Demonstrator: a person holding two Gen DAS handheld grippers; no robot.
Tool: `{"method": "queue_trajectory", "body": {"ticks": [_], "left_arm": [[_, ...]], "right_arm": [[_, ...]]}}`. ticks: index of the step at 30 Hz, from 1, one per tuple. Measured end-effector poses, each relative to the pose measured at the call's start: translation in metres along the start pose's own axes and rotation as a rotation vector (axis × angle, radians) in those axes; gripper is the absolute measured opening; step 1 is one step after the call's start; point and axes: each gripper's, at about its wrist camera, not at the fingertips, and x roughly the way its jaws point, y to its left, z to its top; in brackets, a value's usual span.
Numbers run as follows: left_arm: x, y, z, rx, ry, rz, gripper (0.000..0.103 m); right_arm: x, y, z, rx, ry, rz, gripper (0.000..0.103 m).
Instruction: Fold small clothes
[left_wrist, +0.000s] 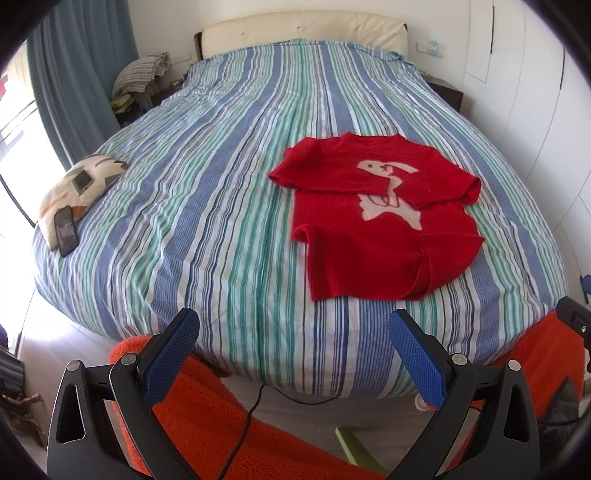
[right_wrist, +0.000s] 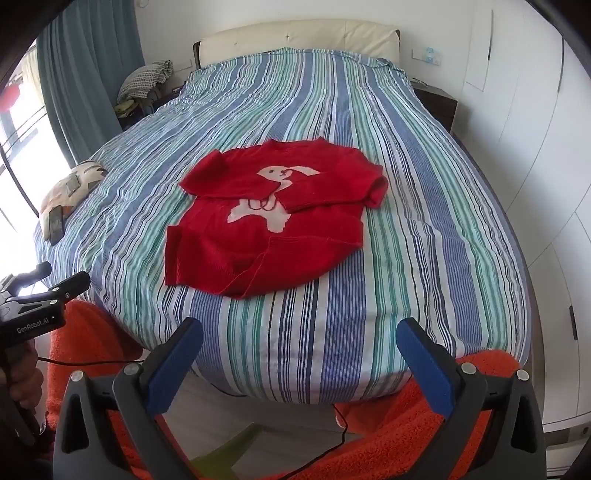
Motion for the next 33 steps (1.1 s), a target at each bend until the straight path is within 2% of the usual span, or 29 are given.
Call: {"method": "queue_trajectory", "body": {"ticks": [11,33], "left_arm": [[0.010,0.008,-0.004,-0.026,0.031,-0.008,0.102],[0.011,-0.007,-0.008,0.008,0.053,-0.051,0.102]], "right_arm": [[0.005,-0.003,-0.001,0.024,0.015,0.000,0.103],[0.014,0.008,-0.005,0.000,0.046,0.022,0.103]]}}
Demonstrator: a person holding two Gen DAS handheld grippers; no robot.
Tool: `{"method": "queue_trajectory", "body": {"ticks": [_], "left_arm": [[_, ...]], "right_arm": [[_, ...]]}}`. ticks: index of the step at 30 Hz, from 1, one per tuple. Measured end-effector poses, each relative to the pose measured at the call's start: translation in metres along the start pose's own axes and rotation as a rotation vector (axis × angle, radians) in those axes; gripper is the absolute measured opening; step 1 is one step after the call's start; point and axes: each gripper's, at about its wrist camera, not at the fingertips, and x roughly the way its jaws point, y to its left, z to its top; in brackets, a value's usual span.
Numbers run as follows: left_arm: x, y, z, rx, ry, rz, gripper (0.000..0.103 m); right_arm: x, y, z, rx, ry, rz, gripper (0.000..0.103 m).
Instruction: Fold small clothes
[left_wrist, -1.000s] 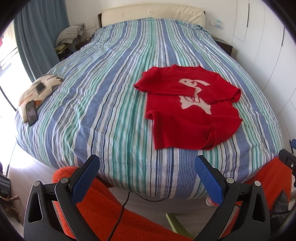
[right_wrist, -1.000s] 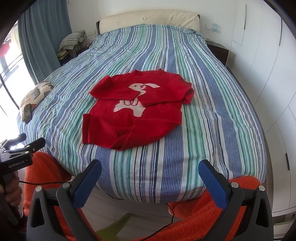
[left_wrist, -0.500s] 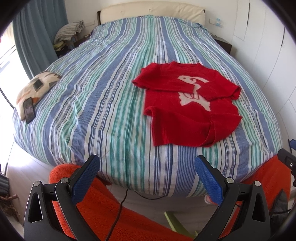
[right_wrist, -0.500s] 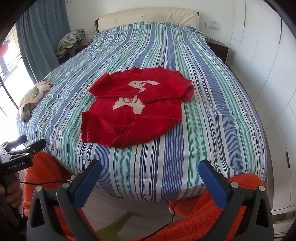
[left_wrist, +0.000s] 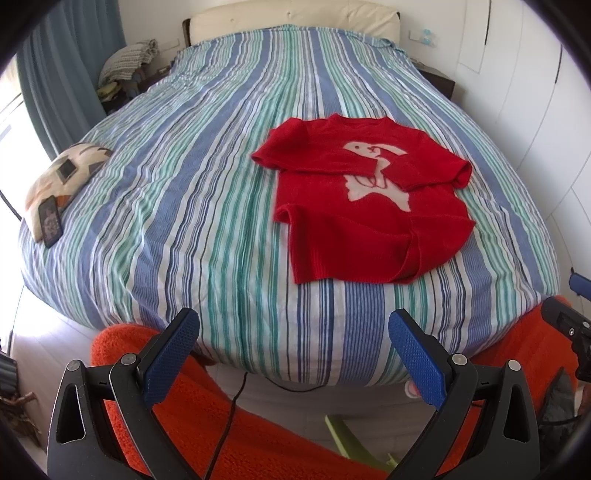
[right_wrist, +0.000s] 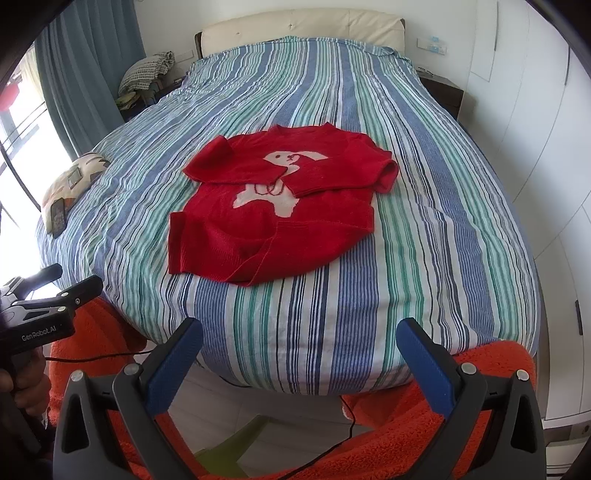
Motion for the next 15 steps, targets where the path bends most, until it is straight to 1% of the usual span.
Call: {"method": "queue_trajectory", "body": {"ticks": [15], "left_arm": [[0.0032,-0.0037,-0.0013,0.012,0.014,-0.005,0.102]], "right_arm": [[0.0056,-0.0008,-0.0018,0.002,0.017,0.009,0.103]]}}
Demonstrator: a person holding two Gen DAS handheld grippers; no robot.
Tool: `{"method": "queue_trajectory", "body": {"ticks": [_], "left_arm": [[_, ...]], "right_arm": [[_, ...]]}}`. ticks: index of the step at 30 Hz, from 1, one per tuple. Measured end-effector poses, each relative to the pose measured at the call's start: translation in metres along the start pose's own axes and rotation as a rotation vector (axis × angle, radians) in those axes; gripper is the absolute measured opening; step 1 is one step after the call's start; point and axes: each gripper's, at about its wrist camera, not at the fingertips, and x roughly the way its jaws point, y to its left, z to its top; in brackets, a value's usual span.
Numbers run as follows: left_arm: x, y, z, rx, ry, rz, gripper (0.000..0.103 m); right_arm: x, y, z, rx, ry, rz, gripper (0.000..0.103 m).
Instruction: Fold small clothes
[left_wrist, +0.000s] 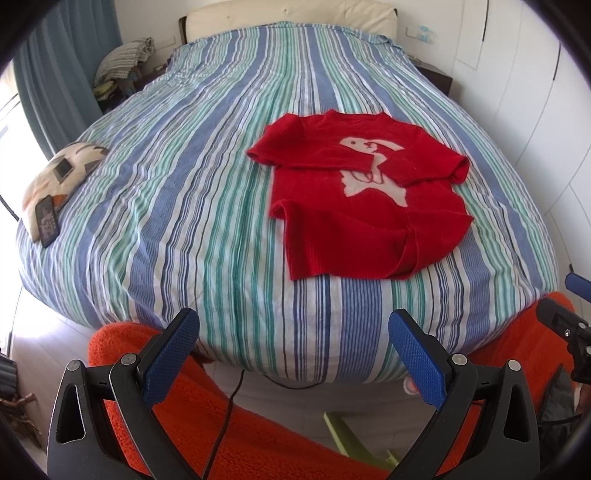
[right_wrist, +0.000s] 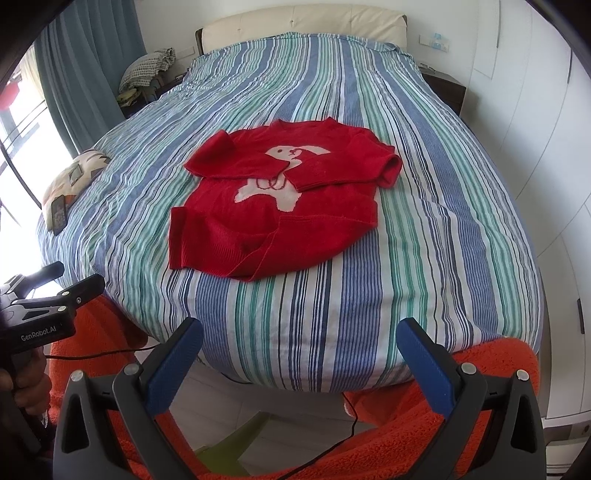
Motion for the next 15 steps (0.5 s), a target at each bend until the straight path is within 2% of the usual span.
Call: {"method": "queue_trajectory", "body": {"ticks": [15], "left_arm": [[0.0017,-0.0006,-0.0024,0.003,0.007,0.000,0.102]], "right_arm": [[0.0017,0.0047,-0.0015,-0.015,0.006,0.002,0.103]]}}
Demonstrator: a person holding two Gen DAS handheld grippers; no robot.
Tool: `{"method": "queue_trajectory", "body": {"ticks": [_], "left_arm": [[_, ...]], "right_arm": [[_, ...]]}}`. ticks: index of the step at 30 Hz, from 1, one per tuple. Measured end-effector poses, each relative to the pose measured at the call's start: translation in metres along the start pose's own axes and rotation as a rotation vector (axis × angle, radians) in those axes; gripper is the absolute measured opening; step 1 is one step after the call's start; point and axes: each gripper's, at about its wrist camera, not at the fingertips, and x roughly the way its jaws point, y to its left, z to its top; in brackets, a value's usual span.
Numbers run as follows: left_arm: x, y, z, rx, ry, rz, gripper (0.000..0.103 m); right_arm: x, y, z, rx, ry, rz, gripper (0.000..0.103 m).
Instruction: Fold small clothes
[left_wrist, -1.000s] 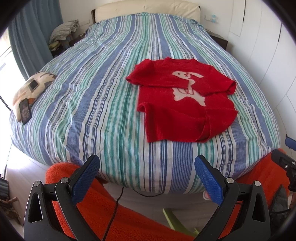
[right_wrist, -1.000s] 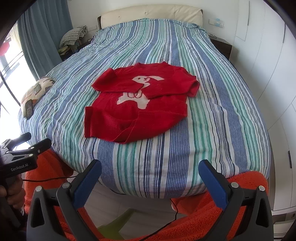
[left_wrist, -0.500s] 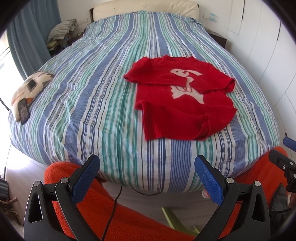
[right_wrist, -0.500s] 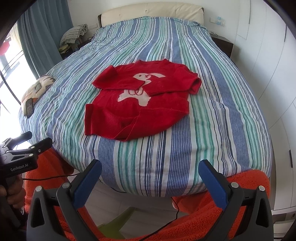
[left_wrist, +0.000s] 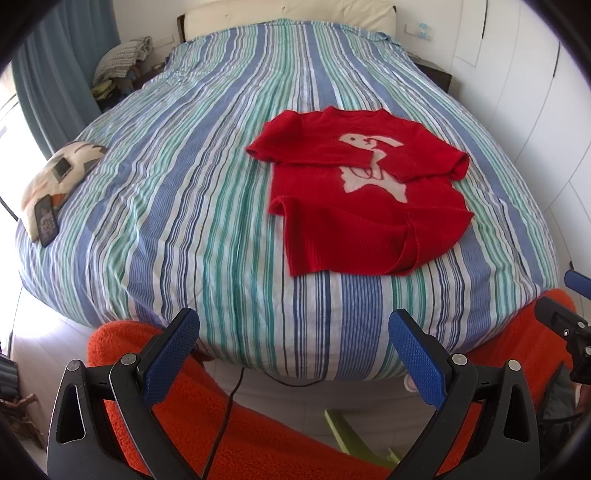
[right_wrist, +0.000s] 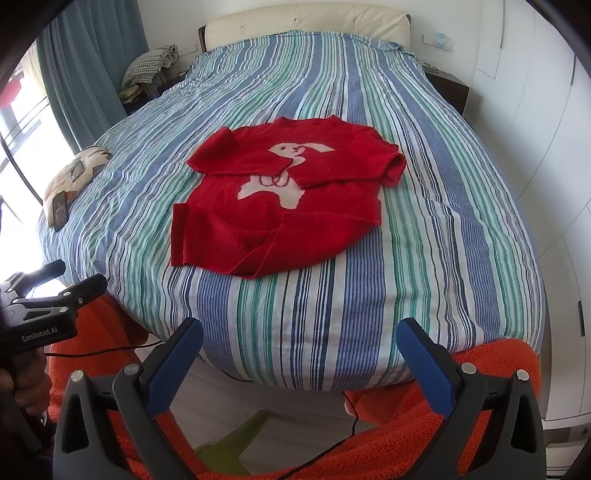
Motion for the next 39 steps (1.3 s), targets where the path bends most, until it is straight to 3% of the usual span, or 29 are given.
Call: {"method": "queue_trajectory", "body": {"ticks": [24,26,28,30,32,34,37,39], "left_arm": [[0.005,0.004,-0.002,0.022,-0.004,0.012,0.102],[0.014,0.014,0.004,0.042,-0.032,0.033,0.102],[0.038,0.034,0.013,0.029,-0.007,0.027,0.102],[0.068,0.054,0.021,-0.013,0.032,-0.027,0.102],[0.101,0.065,0.025,-0.024,0.079,-0.078,0.102],[0.131,0.065,0.028,0.001,0.122,-0.083,0.101],[0.161,0.059,0.029,0.012,0.162,-0.083,0.101],[0.170,0.057,0.028,0.002,0.176,-0.096,0.101]], "right_arm": [[0.006,0.000,0.000,-0.006,0.011,0.020,0.103],[0.008,-0.007,0.007,-0.034,-0.021,0.050,0.103],[0.015,-0.020,0.020,-0.096,-0.097,0.048,0.103],[0.035,-0.033,0.038,-0.195,-0.142,0.011,0.103],[0.074,-0.039,0.061,-0.311,-0.105,0.017,0.103],[0.121,-0.043,0.084,-0.380,-0.015,0.079,0.100],[0.177,-0.035,0.111,-0.440,0.095,0.219,0.082],[0.209,-0.020,0.119,-0.498,0.177,0.274,0.082]]}}
